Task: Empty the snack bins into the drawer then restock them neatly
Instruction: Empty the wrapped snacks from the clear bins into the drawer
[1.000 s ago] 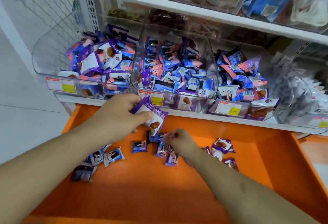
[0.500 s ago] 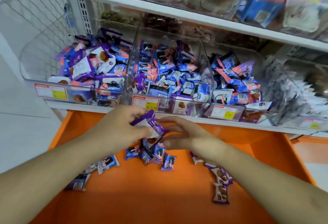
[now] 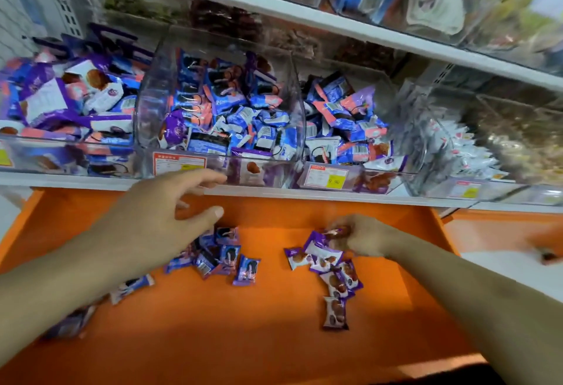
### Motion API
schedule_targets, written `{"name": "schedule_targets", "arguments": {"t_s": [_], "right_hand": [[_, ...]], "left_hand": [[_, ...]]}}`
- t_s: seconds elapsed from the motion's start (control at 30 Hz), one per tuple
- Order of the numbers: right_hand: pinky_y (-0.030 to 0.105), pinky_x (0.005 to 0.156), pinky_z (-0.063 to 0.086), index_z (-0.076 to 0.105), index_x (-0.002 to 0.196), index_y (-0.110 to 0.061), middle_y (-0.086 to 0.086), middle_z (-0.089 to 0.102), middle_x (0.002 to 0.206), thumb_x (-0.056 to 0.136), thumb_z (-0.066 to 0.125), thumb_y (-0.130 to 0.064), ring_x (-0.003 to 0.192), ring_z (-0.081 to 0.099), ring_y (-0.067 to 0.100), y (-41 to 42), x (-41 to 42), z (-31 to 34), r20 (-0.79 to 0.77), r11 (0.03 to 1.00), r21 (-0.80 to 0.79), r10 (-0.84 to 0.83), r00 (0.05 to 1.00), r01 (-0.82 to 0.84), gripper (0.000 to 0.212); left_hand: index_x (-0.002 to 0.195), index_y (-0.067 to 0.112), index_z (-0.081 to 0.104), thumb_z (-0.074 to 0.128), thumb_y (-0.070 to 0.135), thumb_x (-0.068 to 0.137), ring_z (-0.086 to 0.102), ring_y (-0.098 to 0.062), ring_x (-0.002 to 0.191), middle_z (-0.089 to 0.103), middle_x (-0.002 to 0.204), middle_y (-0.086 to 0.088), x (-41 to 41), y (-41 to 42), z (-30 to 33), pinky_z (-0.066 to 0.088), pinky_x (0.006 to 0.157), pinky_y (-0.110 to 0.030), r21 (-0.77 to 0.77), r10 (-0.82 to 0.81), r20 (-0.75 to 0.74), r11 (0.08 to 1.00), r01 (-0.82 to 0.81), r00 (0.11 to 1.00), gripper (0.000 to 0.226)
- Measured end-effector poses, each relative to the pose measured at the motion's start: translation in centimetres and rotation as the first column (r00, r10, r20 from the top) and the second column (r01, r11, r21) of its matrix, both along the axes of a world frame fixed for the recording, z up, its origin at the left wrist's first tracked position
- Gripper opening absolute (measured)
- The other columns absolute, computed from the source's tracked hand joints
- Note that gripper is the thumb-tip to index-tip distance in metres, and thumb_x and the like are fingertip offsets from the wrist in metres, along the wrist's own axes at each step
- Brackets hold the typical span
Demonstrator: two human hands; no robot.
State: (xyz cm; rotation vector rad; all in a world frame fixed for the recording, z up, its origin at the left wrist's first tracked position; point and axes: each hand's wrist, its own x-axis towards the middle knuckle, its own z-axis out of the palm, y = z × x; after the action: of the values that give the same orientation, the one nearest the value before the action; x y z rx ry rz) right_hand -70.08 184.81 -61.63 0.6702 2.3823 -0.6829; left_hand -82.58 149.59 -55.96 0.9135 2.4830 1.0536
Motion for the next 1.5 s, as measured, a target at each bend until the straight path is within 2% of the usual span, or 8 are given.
{"name": "schedule_targets", "arguments": {"t_s": [0.07,0.13,0.4,0.67,0.83,1.03,1.37,1.5], "right_hand": [[0.03,0.106,0.046,0.043,0.157,-0.03,0.001,0.053,0.154,0.099,0.071,-0.027,0.137,0.054,0.021,1.0,0.2,0.4,0.104,0.994,0.088,0.05,0.993,-0.059,0.064],[0.031,0.11,0.043,0.038,0.16,-0.031,0.0,0.046,0.16,0.1,0.069,-0.03,0.144,0.048,0.024,1.0,0.0,0.6,0.122,0.987,0.126,0.081,0.989,-0.097,0.068],[0.028,0.099,0.056,0.057,0.145,-0.033,-0.017,0.063,0.136,0.098,0.074,-0.036,0.114,0.065,-0.001,-6.5,-2.2,5.4,-0.182,0.974,-0.148,0.143,0.973,-0.17,0.05],[0.025,0.089,0.056,0.069,0.126,-0.029,-0.012,0.072,0.114,0.096,0.075,-0.019,0.1,0.07,0.006,-14.2,-9.4,12.4,-0.67,0.955,-0.172,0.065,0.739,-0.24,0.032],[0.038,0.116,0.041,0.046,0.147,-0.054,-0.021,0.04,0.16,0.091,0.081,-0.032,0.144,0.042,0.006,-14.9,-18.3,12.5,-0.537,0.922,0.02,0.337,0.773,-0.388,0.07],[0.044,0.124,0.034,0.037,0.152,-0.059,-0.016,0.031,0.168,0.084,0.088,-0.032,0.153,0.032,0.014,-16.1,-24.8,10.3,-0.206,0.848,0.019,0.522,0.828,-0.53,0.088],[0.035,0.085,0.058,0.074,0.111,-0.039,-0.011,0.068,0.108,0.076,0.094,-0.026,0.085,0.067,0.011,-16.3,-23.6,8.7,-0.446,0.889,0.042,0.425,0.788,-0.456,0.042],[0.035,0.084,0.06,0.08,0.102,-0.034,-0.006,0.074,0.108,0.077,0.093,-0.027,0.088,0.069,0.004,-16.5,-22.9,8.5,-0.504,0.917,0.073,0.373,0.779,-0.391,0.029]], "left_hand": [[0.136,0.063,0.048,0.061,0.063,0.087,0.059,0.004,0.108,0.056,0.132,0.034,-0.2,0.1,-0.1,0.044,0.088,-0.023,-0.019,0.008,0.007,1.0,-0.007,1.0,0.051],[0.137,0.063,0.048,0.058,0.067,0.083,0.059,0.004,0.108,0.056,0.134,0.032,-0.3,0.1,0.2,0.045,0.09,-0.026,-0.033,0.003,0.013,0.999,-0.002,1.0,0.055],[0.144,0.057,0.044,0.061,0.06,0.092,0.042,0.016,0.119,0.039,0.144,0.039,-1.7,-1.7,2.3,0.034,0.1,-0.017,-0.044,0.032,-0.132,0.998,-0.038,0.991,0.054],[0.16,0.053,0.007,0.044,0.08,0.084,-0.003,0.006,0.153,-0.009,0.166,0.033,-7.3,-5.3,2.6,0.013,0.129,-0.044,-0.159,0.042,-0.264,0.984,-0.086,0.964,0.089],[0.159,0.053,-0.007,0.036,0.082,0.083,-0.018,0.012,0.147,-0.021,0.159,0.038,-8.2,-5.6,2.4,0.002,0.124,-0.033,-0.201,0.015,-0.263,0.977,-0.07,0.965,0.092],[0.157,0.057,-0.011,0.053,0.063,0.097,-0.015,0.012,0.15,-0.019,0.16,0.041,-9.2,-6.2,1.4,0.01,0.13,-0.042,-0.167,-0.001,-0.241,0.985,-0.04,0.97,0.088],[0.159,0.054,-0.005,0.054,0.062,0.097,-0.005,0.012,0.151,-0.017,0.159,0.043,-9.0,-6.0,1.2,0.016,0.129,-0.045,-0.125,0.007,-0.2,0.992,-0.032,0.98,0.086],[0.159,0.055,-0.005,0.055,0.06,0.097,0.001,0.01,0.152,-0.017,0.159,0.043,-8.7,-5.9,1.4,0.019,0.129,-0.046,-0.104,0.016,-0.191,0.994,-0.037,0.982,0.086]]}}
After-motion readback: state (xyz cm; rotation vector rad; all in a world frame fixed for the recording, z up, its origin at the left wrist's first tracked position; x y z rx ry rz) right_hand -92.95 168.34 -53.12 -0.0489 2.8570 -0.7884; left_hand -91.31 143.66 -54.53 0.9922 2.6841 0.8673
